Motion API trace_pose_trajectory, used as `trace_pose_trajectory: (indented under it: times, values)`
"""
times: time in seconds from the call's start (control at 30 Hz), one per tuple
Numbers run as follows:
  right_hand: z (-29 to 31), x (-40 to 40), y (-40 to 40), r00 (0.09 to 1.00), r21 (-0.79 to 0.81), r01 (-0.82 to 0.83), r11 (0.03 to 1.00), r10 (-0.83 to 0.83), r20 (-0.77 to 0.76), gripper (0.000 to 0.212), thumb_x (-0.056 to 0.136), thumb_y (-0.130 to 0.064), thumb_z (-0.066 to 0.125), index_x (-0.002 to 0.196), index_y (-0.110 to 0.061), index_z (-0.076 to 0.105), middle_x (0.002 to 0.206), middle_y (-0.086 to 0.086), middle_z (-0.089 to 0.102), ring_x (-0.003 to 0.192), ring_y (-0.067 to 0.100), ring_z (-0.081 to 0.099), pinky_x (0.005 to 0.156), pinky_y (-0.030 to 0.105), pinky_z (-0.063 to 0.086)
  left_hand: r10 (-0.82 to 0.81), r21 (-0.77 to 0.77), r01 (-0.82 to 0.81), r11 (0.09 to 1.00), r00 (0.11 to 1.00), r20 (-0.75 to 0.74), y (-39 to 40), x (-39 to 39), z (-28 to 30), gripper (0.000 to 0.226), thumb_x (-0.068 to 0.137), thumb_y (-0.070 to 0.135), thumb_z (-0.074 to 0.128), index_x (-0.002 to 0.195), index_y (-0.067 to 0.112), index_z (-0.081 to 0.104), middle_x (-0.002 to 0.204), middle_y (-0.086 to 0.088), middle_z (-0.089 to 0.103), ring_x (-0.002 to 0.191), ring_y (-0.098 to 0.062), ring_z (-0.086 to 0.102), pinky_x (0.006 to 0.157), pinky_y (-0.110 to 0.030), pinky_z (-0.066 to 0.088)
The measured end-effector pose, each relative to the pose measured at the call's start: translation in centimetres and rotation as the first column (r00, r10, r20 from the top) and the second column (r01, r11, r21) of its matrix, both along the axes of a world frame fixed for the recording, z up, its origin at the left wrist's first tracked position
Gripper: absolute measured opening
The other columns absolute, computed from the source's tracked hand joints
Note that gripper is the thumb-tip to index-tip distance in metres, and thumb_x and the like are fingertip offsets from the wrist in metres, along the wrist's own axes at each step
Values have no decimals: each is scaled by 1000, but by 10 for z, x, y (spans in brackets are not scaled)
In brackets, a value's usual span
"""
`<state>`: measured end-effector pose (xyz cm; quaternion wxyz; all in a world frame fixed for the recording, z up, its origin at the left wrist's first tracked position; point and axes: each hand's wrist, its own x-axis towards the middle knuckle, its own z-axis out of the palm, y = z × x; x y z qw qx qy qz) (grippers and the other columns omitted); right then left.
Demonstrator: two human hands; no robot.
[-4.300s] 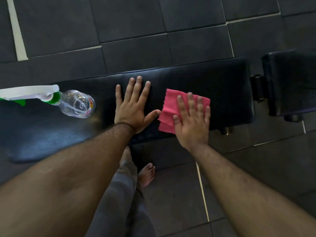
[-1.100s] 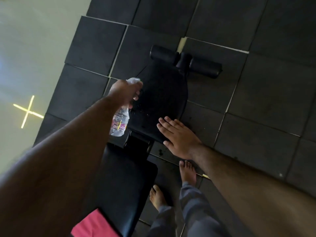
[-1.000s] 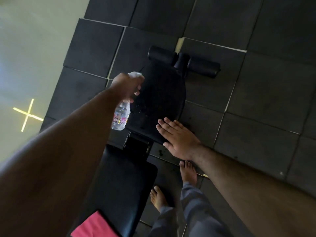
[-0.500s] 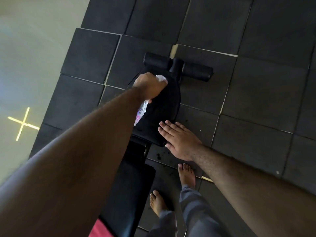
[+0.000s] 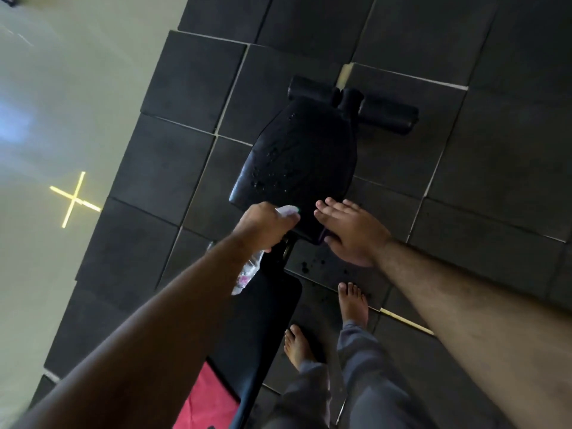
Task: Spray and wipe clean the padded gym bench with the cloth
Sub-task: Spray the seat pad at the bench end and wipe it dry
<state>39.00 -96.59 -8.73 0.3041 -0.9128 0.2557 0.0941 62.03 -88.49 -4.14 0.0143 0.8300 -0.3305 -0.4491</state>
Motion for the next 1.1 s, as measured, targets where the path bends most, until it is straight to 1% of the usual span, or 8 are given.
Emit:
trace_pose_trajectory:
  times: [0.2,0.37,0.43,0.53,0.67,0.8,0.97,1.1]
  values:
    - [2,2,-1,998,-36,-40,999,39,-41,67,107,-36,51,168,-17,32,178,1,23,166,19,16,133,39,10,131,-216,-127,968,991,3,-61,18,13,42,88,69,62,104,34,78,71,6,77,54,-9,72,44,-27,54]
    - [8,7,3,995,-43,-34,998,30,-96,68,109,-40,47,170,-18,25,180,0,15,167,18,9,135,40,8,17,-223,2,975,997,82,-80,17,24,35,101,56,57,88,30,77,86,-13,81,77,-34,80,69,-45,70]
    - [14,10,8,992,-55,-15,998,8,-122,69,109,-42,46,169,-17,25,180,2,14,167,19,9,135,42,10,59,-260,-51,964,998,20,-67,16,29,28,100,57,56,84,42,74,88,-12,80,78,-31,79,66,-43,69]
    - [25,27,34,985,-113,76,991,-92,-148,72,107,-46,49,167,-11,29,179,10,20,165,28,18,132,47,20,217,-313,-208,927,976,-6,-24,22,33,50,94,69,59,98,23,78,84,-9,79,71,-22,75,62,-43,67]
    - [39,76,107,991,-177,91,980,-106,-77,64,102,-41,56,157,-11,46,170,15,36,146,34,42,115,51,44,464,-582,-391,713,886,-27,87,35,36,46,98,69,64,84,25,71,63,8,68,54,-13,62,52,-38,52]
    - [44,124,202,997,-125,-81,989,81,-6,53,96,-33,67,145,-13,62,158,12,54,132,35,55,105,50,50,631,-853,-347,390,775,-27,229,43,43,28,110,51,63,92,31,68,75,17,59,68,-10,58,64,-33,47]
    - [48,157,319,913,-144,-406,902,409,-13,60,86,-43,77,138,-15,67,136,9,68,117,34,64,97,49,55,817,-908,-245,340,555,156,422,34,42,44,115,49,51,134,14,71,112,7,74,98,-23,74,88,-40,57]
    - [46,173,390,816,-186,-575,797,574,-64,70,84,-53,74,142,-16,62,129,6,67,115,33,62,98,49,50,939,-943,-294,153,341,46,531,5,44,72,113,59,46,124,-8,71,132,16,72,112,-15,74,92,-43,59]
